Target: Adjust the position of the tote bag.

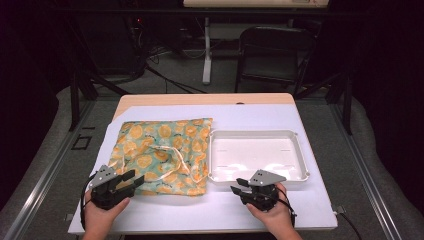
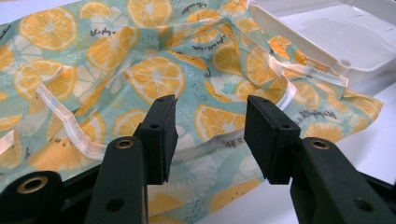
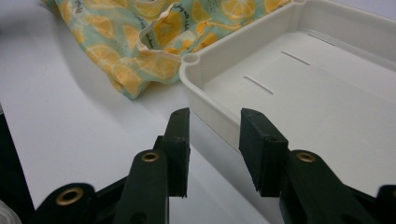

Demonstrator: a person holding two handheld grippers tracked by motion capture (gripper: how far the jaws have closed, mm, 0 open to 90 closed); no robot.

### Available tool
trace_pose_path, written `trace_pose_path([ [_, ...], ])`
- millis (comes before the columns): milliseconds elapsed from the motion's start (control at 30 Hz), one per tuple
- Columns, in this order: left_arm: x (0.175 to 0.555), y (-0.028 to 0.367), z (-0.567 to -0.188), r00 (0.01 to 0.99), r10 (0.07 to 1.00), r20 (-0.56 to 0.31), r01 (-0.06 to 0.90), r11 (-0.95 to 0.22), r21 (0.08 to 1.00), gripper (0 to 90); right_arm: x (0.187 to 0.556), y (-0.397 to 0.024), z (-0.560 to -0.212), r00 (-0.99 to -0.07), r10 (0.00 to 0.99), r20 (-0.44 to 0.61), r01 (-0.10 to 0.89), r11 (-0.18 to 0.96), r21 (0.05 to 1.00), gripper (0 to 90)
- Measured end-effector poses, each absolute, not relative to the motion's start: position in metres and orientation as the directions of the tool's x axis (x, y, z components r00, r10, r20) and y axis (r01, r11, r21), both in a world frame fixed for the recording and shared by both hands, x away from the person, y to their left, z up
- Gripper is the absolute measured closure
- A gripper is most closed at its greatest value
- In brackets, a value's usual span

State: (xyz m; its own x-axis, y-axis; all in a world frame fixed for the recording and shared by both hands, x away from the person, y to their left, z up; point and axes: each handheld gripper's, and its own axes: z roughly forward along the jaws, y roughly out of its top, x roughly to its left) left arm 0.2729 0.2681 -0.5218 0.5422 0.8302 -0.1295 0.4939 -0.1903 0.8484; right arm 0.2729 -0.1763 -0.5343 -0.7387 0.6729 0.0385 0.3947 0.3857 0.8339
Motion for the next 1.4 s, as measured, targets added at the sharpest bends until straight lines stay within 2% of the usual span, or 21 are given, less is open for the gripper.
trace_pose_path([
  [433,0.274,0.268,-0.520,0.545,0.829,-0.123,0.496,-0.201,0.845,55.8,0.266,-0.168,-0.534,-0.753,0.658,0.008,0.380,0.424,0.822,65.1],
  [700,0.275,0.275,-0.518,0.528,0.836,-0.150,0.518,-0.177,0.837,55.6,0.265,-0.153,-0.528,-0.776,0.630,0.008,0.381,0.459,0.803,61.9],
  [767,0.275,0.277,-0.517,0.523,0.839,-0.150,0.523,-0.176,0.834,55.6,0.267,-0.149,-0.527,-0.785,0.619,0.025,0.391,0.464,0.795,66.2],
  [867,0.273,0.278,-0.515,0.511,0.847,-0.145,0.517,-0.168,0.839,55.5,0.268,-0.143,-0.523,-0.799,0.600,0.037,0.395,0.478,0.784,67.4],
  [900,0.273,0.279,-0.515,0.511,0.848,-0.142,0.517,-0.171,0.838,55.5,0.270,-0.136,-0.526,-0.795,0.606,0.031,0.362,0.433,0.825,67.4],
  [933,0.271,0.280,-0.514,0.499,0.855,-0.142,0.515,-0.161,0.842,55.2,0.271,-0.133,-0.517,-0.810,0.586,0.020,0.379,0.498,0.780,67.4],
  [1100,0.267,0.283,-0.515,0.500,0.854,-0.145,0.515,-0.158,0.843,55.4,0.280,-0.112,-0.510,-0.830,0.557,0.036,0.371,0.501,0.782,68.9],
  [1400,0.264,0.284,-0.516,0.504,0.853,-0.137,0.513,-0.168,0.842,56.0,0.285,-0.067,-0.499,-0.882,0.470,-0.017,0.275,0.546,0.791,67.5],
])
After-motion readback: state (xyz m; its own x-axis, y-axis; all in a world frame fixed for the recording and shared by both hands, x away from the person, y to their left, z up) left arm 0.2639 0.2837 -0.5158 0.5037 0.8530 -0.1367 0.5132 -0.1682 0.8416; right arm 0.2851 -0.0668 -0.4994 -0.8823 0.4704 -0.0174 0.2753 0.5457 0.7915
